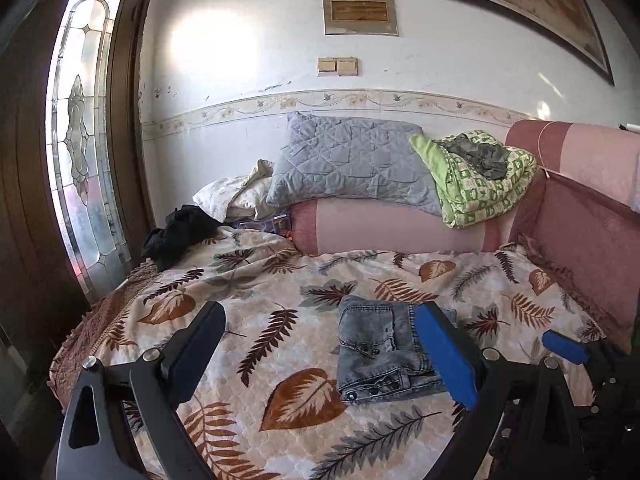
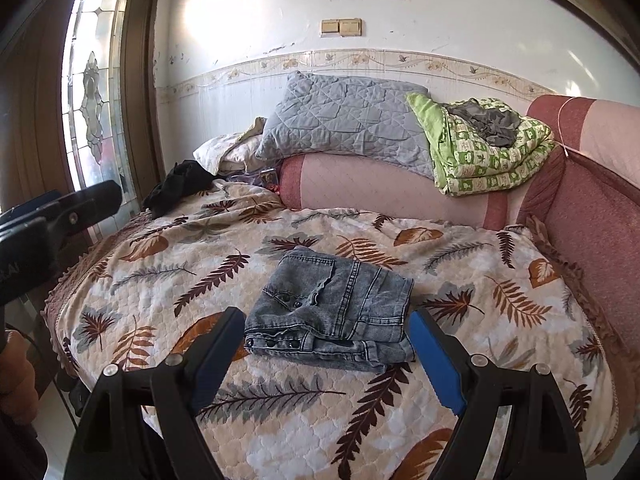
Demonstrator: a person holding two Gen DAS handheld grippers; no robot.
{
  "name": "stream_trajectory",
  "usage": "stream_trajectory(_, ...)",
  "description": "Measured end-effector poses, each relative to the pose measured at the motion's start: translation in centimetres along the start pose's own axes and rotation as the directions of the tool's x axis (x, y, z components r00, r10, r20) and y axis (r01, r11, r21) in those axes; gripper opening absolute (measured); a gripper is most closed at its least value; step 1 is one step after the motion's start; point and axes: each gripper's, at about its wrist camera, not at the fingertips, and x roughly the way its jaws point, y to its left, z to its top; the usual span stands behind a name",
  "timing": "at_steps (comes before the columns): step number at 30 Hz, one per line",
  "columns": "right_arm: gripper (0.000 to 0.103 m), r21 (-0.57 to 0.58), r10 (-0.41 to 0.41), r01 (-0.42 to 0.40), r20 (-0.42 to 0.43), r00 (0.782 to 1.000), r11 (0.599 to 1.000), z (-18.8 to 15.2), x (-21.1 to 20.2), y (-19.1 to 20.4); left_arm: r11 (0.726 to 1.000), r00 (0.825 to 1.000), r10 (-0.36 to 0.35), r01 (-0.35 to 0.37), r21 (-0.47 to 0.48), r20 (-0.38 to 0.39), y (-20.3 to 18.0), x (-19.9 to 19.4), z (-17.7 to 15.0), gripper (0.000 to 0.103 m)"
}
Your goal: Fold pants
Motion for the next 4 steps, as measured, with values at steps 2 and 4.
stream_trajectory(2, 0.086, 0.006, 0.005, -0.005, -0.006, 1.0, 1.0, -0.04, 0.28, -0.11, 1.0, 1.0, -0.017, 0.017, -0.01, -0.009, 0.08, 0.21, 0.0, 0.096)
stream_trajectory(4, 0.086, 0.01, 0.006, -0.006, -0.008, 1.0, 1.0, -0.1, 0.51, -0.2, 1.0, 0.999, -0.027, 0.026, -0.017, -0.017, 0.1, 0.45, -0.04, 0.096)
